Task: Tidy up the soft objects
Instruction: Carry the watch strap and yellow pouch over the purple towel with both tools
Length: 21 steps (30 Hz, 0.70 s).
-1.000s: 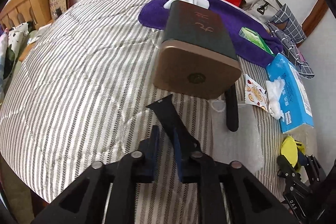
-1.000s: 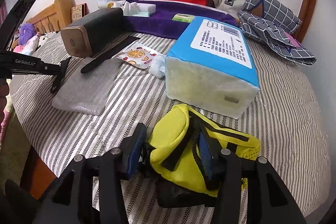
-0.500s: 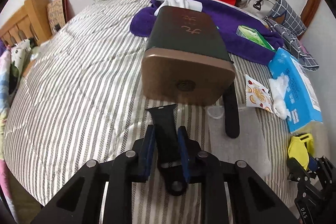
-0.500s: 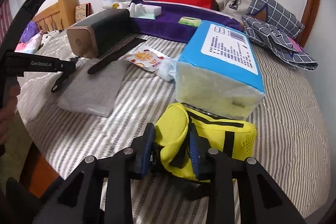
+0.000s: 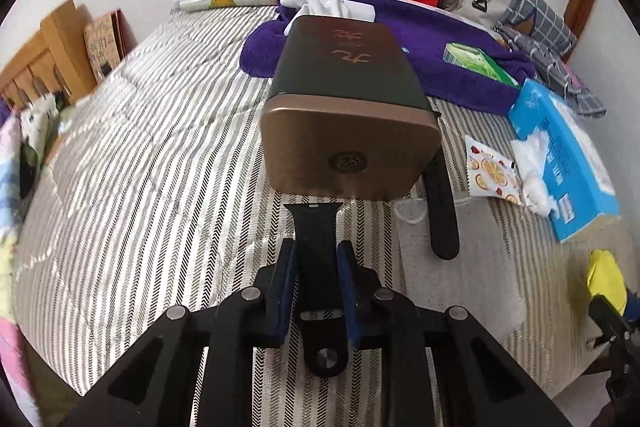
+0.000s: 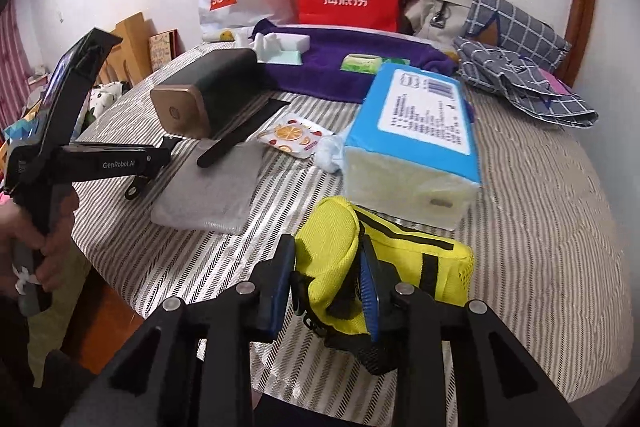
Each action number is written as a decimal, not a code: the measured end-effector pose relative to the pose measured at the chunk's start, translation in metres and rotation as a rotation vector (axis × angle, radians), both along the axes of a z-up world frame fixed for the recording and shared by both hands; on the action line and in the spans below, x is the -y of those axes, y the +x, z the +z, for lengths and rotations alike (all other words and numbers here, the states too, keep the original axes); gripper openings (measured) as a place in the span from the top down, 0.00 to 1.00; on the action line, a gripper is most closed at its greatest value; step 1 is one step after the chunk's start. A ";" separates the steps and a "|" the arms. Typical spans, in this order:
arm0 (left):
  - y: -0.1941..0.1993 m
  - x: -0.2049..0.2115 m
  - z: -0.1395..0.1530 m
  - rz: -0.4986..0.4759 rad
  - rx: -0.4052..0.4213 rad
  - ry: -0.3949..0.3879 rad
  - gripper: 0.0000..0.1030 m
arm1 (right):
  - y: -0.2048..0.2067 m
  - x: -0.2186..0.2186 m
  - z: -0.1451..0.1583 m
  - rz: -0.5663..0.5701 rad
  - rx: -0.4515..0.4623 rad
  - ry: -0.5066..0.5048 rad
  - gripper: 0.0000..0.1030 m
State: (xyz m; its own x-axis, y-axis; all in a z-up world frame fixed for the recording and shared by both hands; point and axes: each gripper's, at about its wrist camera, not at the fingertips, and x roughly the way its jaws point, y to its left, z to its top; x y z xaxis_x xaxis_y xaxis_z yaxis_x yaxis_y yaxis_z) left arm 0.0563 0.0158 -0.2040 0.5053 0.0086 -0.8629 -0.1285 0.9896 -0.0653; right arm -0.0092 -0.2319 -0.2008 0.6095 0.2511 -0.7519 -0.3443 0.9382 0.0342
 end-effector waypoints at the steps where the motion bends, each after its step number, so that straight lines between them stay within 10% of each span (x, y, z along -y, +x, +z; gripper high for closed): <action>1: 0.000 -0.003 0.001 0.003 -0.007 -0.025 0.81 | 0.000 0.002 0.002 -0.007 -0.002 0.001 0.70; 21: -0.026 -0.007 0.049 -0.047 0.085 -0.093 0.81 | -0.011 0.019 0.037 -0.118 0.031 0.006 0.70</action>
State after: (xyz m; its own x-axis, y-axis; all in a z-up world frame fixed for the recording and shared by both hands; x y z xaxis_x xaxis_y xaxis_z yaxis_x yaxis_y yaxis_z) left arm 0.0302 0.0226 -0.1552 0.5742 -0.0946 -0.8132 -0.0722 0.9836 -0.1654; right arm -0.0206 -0.2508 -0.1641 0.6577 0.1806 -0.7313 -0.2325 0.9721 0.0309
